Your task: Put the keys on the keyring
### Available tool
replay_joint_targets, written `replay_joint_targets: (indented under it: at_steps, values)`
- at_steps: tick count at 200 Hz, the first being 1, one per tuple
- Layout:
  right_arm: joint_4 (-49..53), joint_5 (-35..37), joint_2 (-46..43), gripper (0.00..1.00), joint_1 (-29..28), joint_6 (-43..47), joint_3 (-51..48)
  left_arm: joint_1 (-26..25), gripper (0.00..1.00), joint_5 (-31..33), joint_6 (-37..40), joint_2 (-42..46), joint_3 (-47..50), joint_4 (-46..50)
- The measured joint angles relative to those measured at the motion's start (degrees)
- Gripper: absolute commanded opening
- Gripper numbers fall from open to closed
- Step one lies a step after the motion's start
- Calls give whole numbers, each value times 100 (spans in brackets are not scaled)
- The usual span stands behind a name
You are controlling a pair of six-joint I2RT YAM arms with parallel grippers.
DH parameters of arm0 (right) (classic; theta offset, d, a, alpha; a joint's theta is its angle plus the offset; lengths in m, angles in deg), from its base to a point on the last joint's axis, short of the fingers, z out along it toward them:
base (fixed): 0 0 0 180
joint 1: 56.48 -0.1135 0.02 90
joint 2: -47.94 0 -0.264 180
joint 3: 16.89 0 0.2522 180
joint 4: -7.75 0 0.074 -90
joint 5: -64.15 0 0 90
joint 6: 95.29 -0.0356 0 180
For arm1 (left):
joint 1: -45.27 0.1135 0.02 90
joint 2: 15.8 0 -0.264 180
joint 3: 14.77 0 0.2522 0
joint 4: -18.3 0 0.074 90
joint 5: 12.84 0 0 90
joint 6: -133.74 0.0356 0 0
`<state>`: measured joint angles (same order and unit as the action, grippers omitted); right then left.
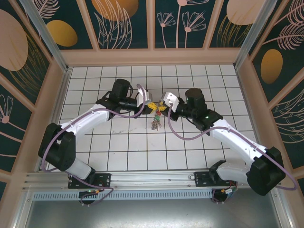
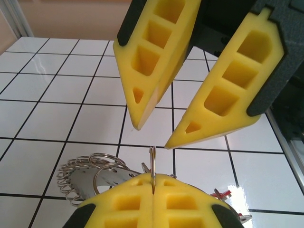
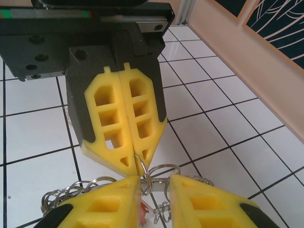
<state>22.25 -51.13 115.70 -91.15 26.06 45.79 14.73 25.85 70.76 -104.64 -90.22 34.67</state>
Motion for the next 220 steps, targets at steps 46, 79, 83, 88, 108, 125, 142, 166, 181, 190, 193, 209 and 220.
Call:
replay_joint_targets:
  at_steps: [46, 79, 83, 88, 108, 125, 142, 166, 181, 190, 193, 209, 220]
  values:
    - [-457, 461, -494, 25, 2, -188, -348, -37, 0, 240, 267, -81, -153, 372]
    - [-881, 1071, -984, 31, 2, -450, -726, -96, 0, 634, 422, -111, -258, 664]
    - [-907, 1156, -1012, 32, 2, -505, -750, -105, 0, 706, 457, -129, -299, 739]
    - [-927, 1259, -1032, 32, 2, -549, -767, -122, 0, 798, 501, -153, -358, 831]
    - [-951, 1593, -1040, 32, 26, -802, -785, -168, 0, 1137, 678, -199, -525, 1126]
    - [-953, 1773, -1040, 32, 85, -994, -787, -177, 0, 1419, 855, -199, -632, 1399]
    - [-966, 1928, -1054, 32, 151, -1137, -859, -177, 0, 1738, 1062, -199, -780, 1744]
    - [-986, 2037, -1084, 32, 232, -1279, -1016, -177, 0, 2190, 1355, -199, -1060, 2275]
    - [-1001, 2079, -1102, 32, 271, -1379, -1069, -195, 0, 2396, 1491, -199, -1217, 2533]
    - [-1008, 2092, -1110, 31, 278, -1429, -1080, -216, 0, 2498, 1561, -199, -1276, 2632]
    - [-1021, 2098, -1110, 32, 278, -1445, -1084, -225, 0, 2518, 1585, -199, -1290, 2658]
    - [-1095, 2138, -1113, 32, 278, -1550, -1110, -334, 0, 2594, 1670, -216, -1305, 2769]
    - [-1095, 2157, -1117, 32, 313, -1596, -1119, -435, 0, 2610, 1698, -280, -1314, 2806]
